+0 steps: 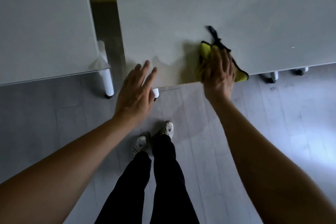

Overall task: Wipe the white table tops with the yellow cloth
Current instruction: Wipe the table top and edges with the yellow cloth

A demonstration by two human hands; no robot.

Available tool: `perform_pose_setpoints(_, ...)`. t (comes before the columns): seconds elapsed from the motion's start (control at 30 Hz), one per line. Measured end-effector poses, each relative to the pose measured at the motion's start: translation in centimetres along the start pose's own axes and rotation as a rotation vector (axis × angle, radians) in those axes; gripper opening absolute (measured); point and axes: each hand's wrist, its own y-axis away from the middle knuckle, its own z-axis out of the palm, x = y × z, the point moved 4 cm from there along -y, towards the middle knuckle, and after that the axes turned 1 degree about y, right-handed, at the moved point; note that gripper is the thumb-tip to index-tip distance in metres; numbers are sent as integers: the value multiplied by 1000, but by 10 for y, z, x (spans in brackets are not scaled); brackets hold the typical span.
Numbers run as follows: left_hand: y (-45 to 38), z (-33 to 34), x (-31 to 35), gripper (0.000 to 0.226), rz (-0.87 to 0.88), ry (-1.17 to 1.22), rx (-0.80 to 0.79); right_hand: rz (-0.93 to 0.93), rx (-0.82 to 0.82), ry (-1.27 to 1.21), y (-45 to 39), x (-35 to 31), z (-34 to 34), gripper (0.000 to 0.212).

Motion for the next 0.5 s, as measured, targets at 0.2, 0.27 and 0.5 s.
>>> perform_pose_setpoints(0.2, -16, 21, 22, 59, 12, 8, 4, 179, 62, -3, -18, -7, -9, 63)
perform_pose_setpoints(0.27, -17, 22, 27, 55, -23, 6, 43, -6, 8, -61, -9, -42, 3, 61)
perform_pose_setpoints(0.5, -26, 21, 39, 36, -149, -25, 183, -417, -150, -64, 6, -86, 29, 60)
